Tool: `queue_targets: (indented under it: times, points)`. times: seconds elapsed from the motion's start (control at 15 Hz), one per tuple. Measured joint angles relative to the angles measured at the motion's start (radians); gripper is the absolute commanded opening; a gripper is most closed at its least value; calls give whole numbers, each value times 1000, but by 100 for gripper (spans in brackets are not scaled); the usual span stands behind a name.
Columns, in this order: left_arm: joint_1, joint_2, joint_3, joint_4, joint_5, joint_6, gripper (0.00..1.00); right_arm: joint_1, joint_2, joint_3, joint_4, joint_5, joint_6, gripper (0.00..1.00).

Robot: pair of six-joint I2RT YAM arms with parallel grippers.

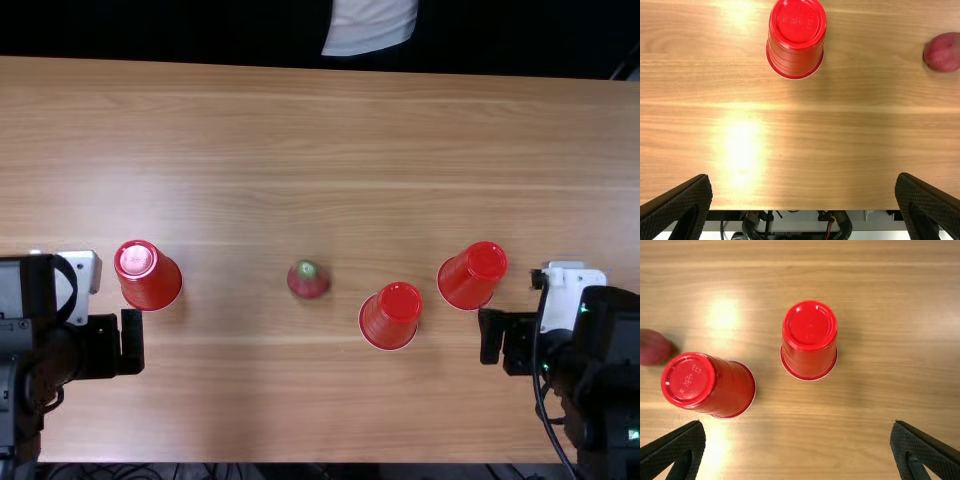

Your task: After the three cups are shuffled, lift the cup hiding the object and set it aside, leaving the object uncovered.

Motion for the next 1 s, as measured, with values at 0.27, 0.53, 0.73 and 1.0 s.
queue_targets:
  times: [0.27,0.53,0.73,1.0]
  points:
    - [0,-237,-241,227,0,-3,100,0,-288,-206,190,0,1,100]
    - [0,-546,-583,494,6,-4,100,-68,-549,-410,237,0,-3,100]
    - [0,-729,-784,655,56,-4,100,-80,-733,-492,297,0,-10,100]
    - [0,-897,-966,858,93,-4,100,-80,-896,-616,434,0,-13,100]
